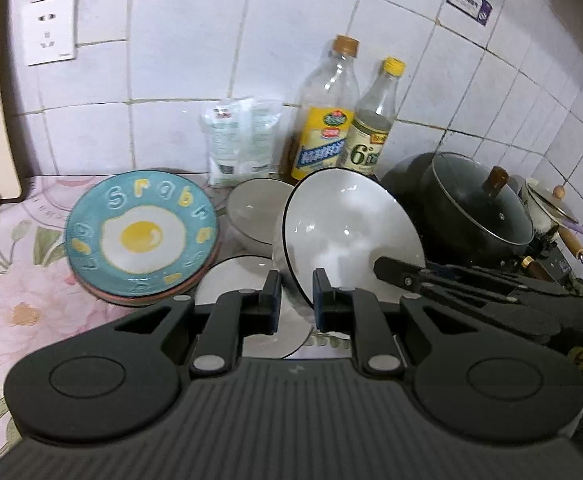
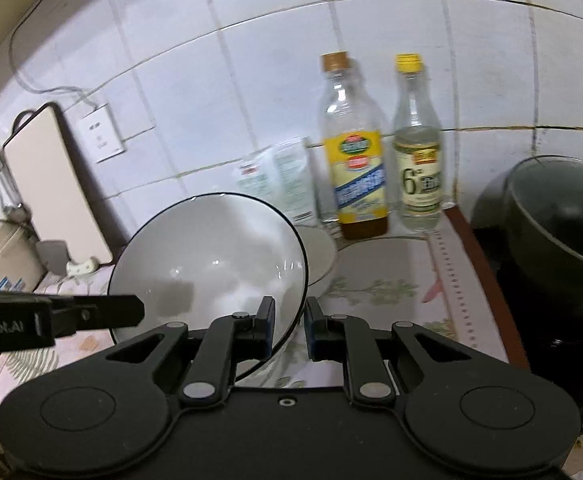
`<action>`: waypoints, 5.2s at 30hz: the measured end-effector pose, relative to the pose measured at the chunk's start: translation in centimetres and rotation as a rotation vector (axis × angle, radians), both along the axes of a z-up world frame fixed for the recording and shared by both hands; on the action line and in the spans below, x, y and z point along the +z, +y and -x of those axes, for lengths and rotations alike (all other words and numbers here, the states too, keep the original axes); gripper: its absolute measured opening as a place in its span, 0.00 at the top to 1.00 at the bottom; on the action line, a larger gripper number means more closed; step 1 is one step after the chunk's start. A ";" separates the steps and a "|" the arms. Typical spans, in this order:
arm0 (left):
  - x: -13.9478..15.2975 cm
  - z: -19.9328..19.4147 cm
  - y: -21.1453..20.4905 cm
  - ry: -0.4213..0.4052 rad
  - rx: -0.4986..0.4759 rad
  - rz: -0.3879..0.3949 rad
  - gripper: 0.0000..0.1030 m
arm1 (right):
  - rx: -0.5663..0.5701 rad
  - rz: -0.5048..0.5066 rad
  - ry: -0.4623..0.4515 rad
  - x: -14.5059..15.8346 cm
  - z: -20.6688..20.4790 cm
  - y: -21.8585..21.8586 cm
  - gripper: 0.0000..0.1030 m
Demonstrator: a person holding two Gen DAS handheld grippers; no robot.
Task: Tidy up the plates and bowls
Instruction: 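Lower the second bowl into the first bowl and open both grippers, then move both grippers to the third white bowl and grasp its rim, then lift the third bowl and lower it onto the two stacked bowls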
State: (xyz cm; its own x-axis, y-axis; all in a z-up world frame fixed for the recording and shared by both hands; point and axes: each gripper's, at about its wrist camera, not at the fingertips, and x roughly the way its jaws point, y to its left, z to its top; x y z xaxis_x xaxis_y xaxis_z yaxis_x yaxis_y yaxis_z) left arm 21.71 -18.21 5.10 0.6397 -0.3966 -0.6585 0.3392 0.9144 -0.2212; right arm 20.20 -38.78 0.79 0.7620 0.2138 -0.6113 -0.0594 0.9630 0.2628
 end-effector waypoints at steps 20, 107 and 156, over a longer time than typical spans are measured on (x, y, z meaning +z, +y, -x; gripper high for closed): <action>-5.7 -2.5 4.4 0.109 0.035 0.060 0.86 | 0.101 0.092 0.081 -4.0 -3.0 3.9 0.81; -10.2 -20.1 -4.6 0.010 -0.145 -0.250 0.92 | -0.010 -0.309 0.264 -10.8 -16.6 -5.0 0.79; -5.1 -5.9 3.4 0.001 -0.120 -0.116 0.91 | 0.089 -0.136 0.157 -3.9 -4.3 1.6 0.79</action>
State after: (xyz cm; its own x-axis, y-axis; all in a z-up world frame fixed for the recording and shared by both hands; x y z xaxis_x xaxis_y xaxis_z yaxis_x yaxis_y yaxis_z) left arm 27.59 -14.85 0.05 0.5919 -0.3915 -0.7046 0.4472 0.8867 -0.1170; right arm 24.45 -37.13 -3.11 0.6342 0.3645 -0.6818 -0.0907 0.9109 0.4026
